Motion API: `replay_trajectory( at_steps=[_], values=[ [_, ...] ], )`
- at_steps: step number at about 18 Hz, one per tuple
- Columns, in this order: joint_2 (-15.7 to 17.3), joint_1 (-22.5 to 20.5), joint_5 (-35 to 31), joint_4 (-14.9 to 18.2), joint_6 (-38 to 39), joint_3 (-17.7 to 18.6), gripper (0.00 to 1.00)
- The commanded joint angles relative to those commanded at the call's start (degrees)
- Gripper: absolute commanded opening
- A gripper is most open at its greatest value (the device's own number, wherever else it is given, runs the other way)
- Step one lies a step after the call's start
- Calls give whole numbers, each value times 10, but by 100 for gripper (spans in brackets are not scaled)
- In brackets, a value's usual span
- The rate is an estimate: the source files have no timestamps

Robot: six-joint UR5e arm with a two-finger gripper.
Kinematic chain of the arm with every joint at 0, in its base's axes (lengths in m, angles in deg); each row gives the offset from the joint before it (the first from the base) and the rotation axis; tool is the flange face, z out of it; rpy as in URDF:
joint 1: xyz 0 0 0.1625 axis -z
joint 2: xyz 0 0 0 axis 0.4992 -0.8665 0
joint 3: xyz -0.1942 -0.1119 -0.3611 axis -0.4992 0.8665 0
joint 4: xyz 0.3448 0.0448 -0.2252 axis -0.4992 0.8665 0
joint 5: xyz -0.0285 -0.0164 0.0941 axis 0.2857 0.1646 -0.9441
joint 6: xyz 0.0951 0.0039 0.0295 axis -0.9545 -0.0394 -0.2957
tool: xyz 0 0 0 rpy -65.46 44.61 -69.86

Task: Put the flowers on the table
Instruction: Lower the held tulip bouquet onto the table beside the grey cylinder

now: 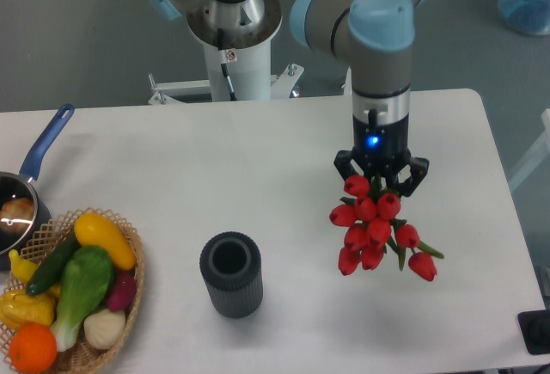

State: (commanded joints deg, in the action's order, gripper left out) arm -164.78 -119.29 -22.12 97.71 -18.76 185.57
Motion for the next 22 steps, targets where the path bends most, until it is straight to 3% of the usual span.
replay_trajectory(
  at_steps=[7,22],
  values=[
    [-45,4,-14,4,0,-8,39],
    [-89,17,-32,8,4,1,41]
  ],
)
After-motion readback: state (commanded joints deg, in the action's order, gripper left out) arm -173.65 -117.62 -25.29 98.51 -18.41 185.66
